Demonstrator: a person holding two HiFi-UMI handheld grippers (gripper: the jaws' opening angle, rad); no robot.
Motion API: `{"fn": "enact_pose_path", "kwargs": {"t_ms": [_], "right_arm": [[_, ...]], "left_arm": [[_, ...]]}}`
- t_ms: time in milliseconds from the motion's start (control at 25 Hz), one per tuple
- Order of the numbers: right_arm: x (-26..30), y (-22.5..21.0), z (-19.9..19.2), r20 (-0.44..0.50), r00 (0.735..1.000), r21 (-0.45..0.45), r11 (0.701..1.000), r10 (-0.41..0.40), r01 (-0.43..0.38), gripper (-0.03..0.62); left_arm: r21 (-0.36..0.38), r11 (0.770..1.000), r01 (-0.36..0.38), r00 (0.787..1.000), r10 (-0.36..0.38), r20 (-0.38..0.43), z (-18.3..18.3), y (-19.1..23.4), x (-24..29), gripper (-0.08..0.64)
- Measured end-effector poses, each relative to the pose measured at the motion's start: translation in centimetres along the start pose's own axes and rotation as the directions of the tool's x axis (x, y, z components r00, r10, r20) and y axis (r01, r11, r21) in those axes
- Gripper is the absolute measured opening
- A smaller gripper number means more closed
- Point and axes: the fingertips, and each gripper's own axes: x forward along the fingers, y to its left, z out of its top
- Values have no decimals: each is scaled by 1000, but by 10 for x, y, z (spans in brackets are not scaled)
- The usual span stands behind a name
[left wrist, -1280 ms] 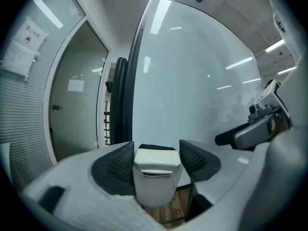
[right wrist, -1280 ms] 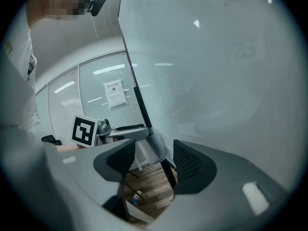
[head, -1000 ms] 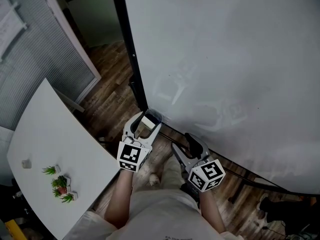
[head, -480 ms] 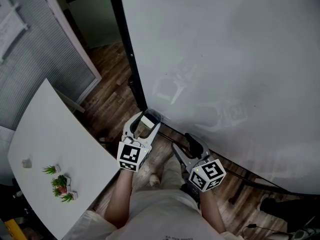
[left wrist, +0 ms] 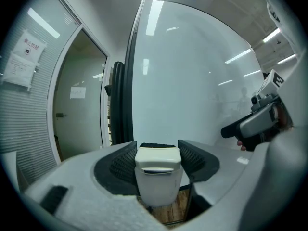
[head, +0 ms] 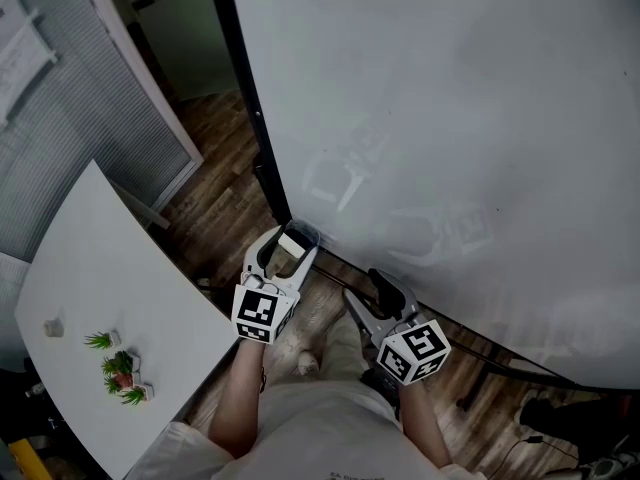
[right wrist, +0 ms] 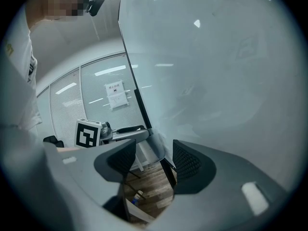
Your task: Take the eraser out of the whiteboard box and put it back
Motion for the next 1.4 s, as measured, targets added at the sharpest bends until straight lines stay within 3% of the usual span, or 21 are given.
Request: {"fn": "enact_pose_path", "kwargs": {"t_ms": [1400], "right_arm": [[-21, 3, 2, 38, 999, -3, 1000, -31, 31, 236]], "left_arm": [[-10, 1000, -10, 1000, 10, 20, 12, -1, -15, 264]]}}
